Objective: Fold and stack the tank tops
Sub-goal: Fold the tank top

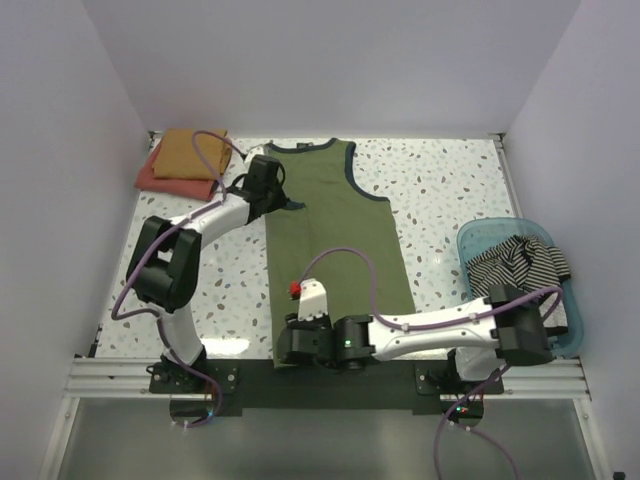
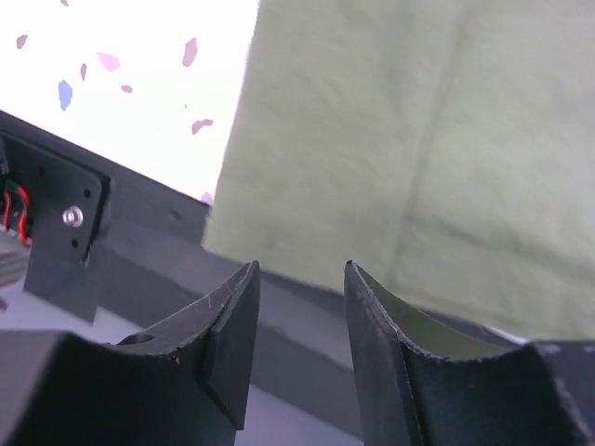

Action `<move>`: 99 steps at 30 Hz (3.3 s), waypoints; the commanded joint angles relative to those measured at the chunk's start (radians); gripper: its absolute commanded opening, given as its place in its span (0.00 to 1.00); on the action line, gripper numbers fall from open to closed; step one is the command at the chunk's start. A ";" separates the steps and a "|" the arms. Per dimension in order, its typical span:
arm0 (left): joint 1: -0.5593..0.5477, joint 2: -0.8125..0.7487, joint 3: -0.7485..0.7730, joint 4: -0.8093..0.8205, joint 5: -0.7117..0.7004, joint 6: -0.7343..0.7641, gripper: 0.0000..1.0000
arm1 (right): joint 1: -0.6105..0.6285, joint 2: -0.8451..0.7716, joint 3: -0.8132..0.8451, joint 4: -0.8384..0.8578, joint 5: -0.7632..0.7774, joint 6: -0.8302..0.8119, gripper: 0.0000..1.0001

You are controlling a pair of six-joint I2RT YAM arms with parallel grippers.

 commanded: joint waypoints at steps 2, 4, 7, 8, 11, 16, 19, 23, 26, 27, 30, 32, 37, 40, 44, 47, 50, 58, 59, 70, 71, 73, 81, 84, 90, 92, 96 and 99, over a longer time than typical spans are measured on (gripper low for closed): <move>0.038 0.080 -0.010 -0.009 0.008 0.012 0.12 | -0.063 0.153 0.081 0.031 0.006 -0.149 0.44; 0.046 0.134 0.010 -0.017 0.037 0.023 0.08 | -0.093 0.184 0.074 0.082 -0.057 -0.179 0.44; 0.059 0.197 0.038 -0.003 0.063 0.044 0.07 | -0.146 0.248 0.065 0.176 -0.120 -0.229 0.42; 0.069 0.215 0.047 0.003 0.075 0.052 0.07 | -0.163 0.263 0.077 0.199 -0.146 -0.249 0.42; 0.087 0.275 0.091 0.009 0.109 0.058 0.07 | -0.198 0.339 0.117 0.237 -0.203 -0.281 0.41; 0.127 0.379 0.226 -0.021 0.151 0.066 0.09 | -0.289 0.435 0.163 0.317 -0.298 -0.309 0.40; 0.153 0.435 0.327 -0.043 0.169 0.075 0.12 | -0.343 0.481 0.205 0.381 -0.378 -0.320 0.39; 0.176 0.484 0.455 -0.069 0.184 0.108 0.22 | -0.372 0.509 0.290 0.394 -0.422 -0.334 0.40; 0.182 0.479 0.515 -0.073 0.232 0.124 0.31 | -0.386 0.462 0.321 0.376 -0.428 -0.346 0.50; 0.184 0.469 0.523 -0.070 0.264 0.124 0.37 | -0.392 0.440 0.322 0.365 -0.422 -0.349 0.54; 0.187 0.391 0.520 -0.038 0.292 0.127 0.51 | -0.426 0.324 0.319 0.325 -0.424 -0.372 0.61; 0.185 0.326 0.515 -0.014 0.301 0.127 0.55 | -0.461 0.262 0.327 0.279 -0.404 -0.398 0.64; 0.187 0.171 0.466 0.035 0.313 0.124 0.63 | -0.661 0.119 0.338 0.165 -0.430 -0.468 0.66; 0.167 0.044 0.315 0.103 0.329 0.092 0.64 | -0.874 0.121 0.324 0.121 -0.534 -0.508 0.62; 0.051 -0.105 0.110 0.164 0.312 0.072 0.60 | -1.099 0.177 0.319 0.133 -0.582 -0.573 0.55; -0.078 -0.212 -0.058 0.215 0.324 0.049 0.56 | -1.220 0.295 0.393 0.135 -0.600 -0.616 0.50; -0.226 -0.277 -0.172 0.212 0.297 0.052 0.53 | -1.297 0.421 0.491 0.121 -0.640 -0.631 0.46; -0.567 -0.233 -0.283 0.218 0.263 0.046 0.51 | -1.352 0.601 0.635 0.088 -0.582 -0.662 0.45; -0.594 -0.220 -0.278 0.216 0.258 0.047 0.51 | -1.355 0.607 0.635 0.093 -0.582 -0.663 0.45; -0.802 -0.044 -0.162 0.149 0.194 0.059 0.52 | -1.371 0.667 0.609 0.105 -0.571 -0.683 0.45; -0.810 -0.033 -0.154 0.149 0.194 0.058 0.52 | -1.371 0.672 0.609 0.105 -0.570 -0.682 0.45; -0.835 -0.013 -0.139 0.097 0.160 0.050 0.52 | -1.375 0.681 0.609 0.107 -0.579 -0.683 0.44; -0.898 -0.004 -0.138 0.034 0.095 0.033 0.47 | -1.381 0.681 0.588 0.131 -0.599 -0.679 0.42; -0.912 0.008 -0.132 0.032 0.097 0.033 0.47 | -1.386 0.678 0.579 0.136 -0.591 -0.677 0.42; -0.936 0.051 -0.106 0.028 0.112 0.040 0.47 | -1.392 0.679 0.565 0.154 -0.600 -0.670 0.42; -0.938 0.064 -0.102 0.022 0.100 0.038 0.47 | -1.392 0.678 0.560 0.162 -0.622 -0.671 0.41; -0.941 0.071 -0.102 0.012 0.083 0.029 0.30 | -1.392 0.675 0.540 0.176 -0.628 -0.667 0.36; -0.947 0.048 -0.125 0.022 0.072 0.012 0.05 | -1.392 0.675 0.531 0.179 -0.625 -0.667 0.34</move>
